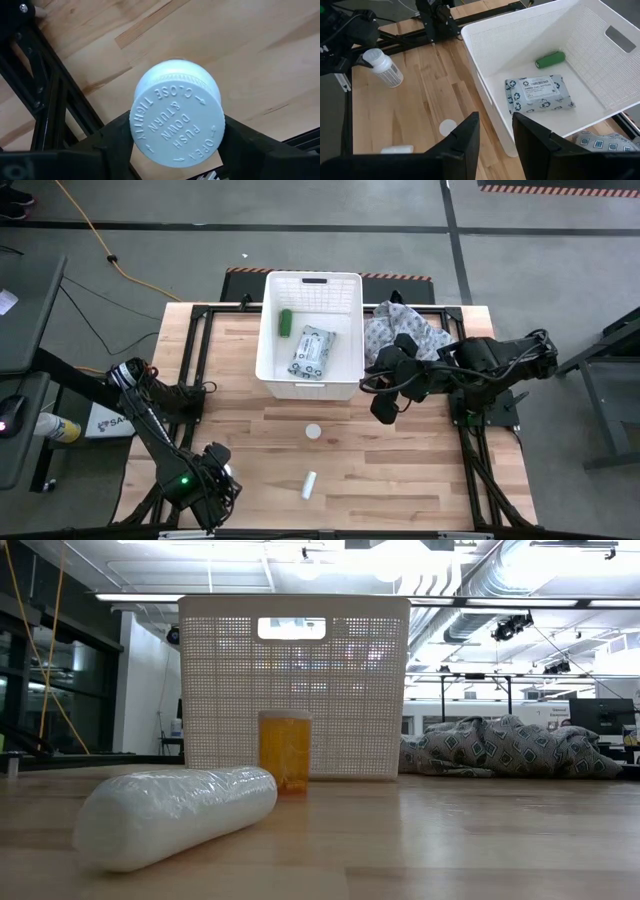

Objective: Pick & place medical supplies in basket/bin
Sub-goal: Put the white pill bottle into the white laundry organizer

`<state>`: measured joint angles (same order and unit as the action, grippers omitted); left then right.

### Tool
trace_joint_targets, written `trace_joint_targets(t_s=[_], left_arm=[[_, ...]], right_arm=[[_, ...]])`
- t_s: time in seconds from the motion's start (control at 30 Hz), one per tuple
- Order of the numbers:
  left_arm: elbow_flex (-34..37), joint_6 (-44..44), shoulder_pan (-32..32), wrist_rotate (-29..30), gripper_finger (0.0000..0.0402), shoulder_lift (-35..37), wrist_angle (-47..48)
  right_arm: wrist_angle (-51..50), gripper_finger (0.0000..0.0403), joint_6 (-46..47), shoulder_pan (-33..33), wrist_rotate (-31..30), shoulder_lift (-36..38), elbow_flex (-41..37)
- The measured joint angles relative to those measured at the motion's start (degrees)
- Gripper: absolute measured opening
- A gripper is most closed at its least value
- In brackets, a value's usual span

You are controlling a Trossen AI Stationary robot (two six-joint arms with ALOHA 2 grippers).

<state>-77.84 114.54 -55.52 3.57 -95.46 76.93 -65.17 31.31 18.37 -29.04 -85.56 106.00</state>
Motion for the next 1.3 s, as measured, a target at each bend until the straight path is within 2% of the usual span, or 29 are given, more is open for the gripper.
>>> trace_joint_targets(t_s=[0.17,0.33,0.53,0.67,0.83,1.2,1.3], left_arm=[[0.0,0.0,0.0,0.0,0.0302,0.0,0.1],[0.0,0.0,0.0,0.4,0.0271,0.0,0.0],[0.0,0.0,0.0,1.9,0.0273,0.0,-0.1],[0.0,0.0,0.0,2.0,0.0292,0.0,-0.2],[0.0,0.0,0.0,2.3,0.0271,0.0,-0.3],[0.0,0.0,0.0,6.3,0.0283,0.0,-0.7],[0.0,0.0,0.0,7.8,0.0272,0.0,-0.7]], right_arm=[[0.7,0.0108,0.0,0.0,0.0,0.0,0.0],[1.9,0.0108,-0.1,0.0,0.0,0.0,0.0],[2.4,0.0108,-0.2,0.0,0.0,0.0,0.0],[2.5,0.0108,-0.2,0.0,0.0,0.0,0.0],[2.6,0.0108,-0.2,0.0,0.0,0.0,0.0],[2.6,0.0108,-0.3,0.0,0.0,0.0,0.0],[2.6,0.0108,-0.3,0.0,0.0,0.0,0.0]])
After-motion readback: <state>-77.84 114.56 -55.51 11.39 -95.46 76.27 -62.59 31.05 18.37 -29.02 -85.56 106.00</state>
